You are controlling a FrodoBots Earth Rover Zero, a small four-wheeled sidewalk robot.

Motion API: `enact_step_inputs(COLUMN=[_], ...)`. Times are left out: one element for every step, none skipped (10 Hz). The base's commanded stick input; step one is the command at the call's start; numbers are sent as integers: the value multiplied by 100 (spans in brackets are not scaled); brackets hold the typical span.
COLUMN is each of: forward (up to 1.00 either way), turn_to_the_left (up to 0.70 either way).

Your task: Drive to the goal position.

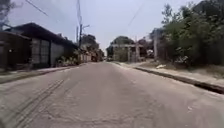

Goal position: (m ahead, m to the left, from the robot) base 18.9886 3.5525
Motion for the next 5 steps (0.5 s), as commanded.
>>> enact_step_inputs(forward=[100, 100, 100, 100, 100], turn_to_the_left=[1, 1, 1, 1, 1])
